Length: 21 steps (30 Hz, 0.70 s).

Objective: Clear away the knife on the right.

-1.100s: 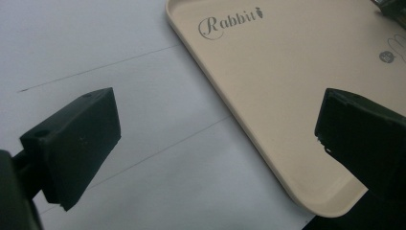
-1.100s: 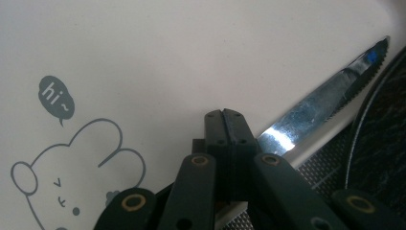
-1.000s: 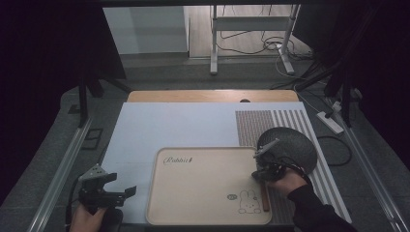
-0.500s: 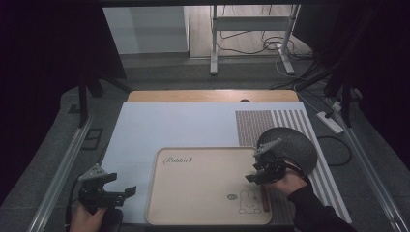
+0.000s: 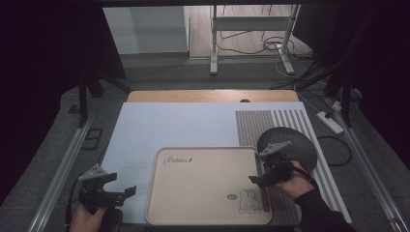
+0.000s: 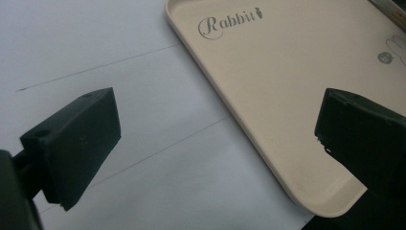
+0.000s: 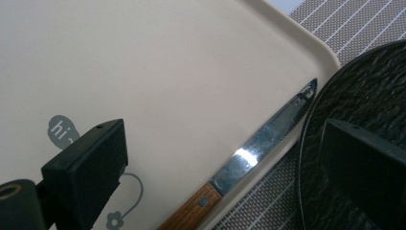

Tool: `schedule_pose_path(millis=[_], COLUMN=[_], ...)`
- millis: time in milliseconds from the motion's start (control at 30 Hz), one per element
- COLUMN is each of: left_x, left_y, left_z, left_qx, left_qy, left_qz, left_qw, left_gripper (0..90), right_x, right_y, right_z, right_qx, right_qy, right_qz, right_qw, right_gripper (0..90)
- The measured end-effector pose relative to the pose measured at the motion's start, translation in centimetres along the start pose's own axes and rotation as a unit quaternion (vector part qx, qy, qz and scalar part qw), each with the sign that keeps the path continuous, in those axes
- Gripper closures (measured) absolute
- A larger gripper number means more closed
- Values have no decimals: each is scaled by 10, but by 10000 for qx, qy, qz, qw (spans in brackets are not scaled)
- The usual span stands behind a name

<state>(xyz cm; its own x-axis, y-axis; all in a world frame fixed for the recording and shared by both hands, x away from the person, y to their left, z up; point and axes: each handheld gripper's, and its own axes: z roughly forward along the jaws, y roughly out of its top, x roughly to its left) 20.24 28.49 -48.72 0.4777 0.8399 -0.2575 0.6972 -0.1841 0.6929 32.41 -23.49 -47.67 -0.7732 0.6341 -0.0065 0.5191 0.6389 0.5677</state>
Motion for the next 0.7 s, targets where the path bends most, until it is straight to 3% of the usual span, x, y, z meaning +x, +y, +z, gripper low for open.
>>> schedule_pose_path(millis=[333, 700], left_x=[1, 1], left_y=[0, 0], left_z=[0, -1], left_qx=[-8, -38], left_qy=[-8, -43], left_qz=[-17, -39], left_qw=[10000, 10000], left_gripper=[19, 19], right_x=[0, -4], right_y=[-6, -17], right_z=[-5, -18], right_qx=[-64, -228], right_qy=[-1, -51], right_qz=[43, 285], right_qw=[10000, 9993], right_gripper=[0, 0])
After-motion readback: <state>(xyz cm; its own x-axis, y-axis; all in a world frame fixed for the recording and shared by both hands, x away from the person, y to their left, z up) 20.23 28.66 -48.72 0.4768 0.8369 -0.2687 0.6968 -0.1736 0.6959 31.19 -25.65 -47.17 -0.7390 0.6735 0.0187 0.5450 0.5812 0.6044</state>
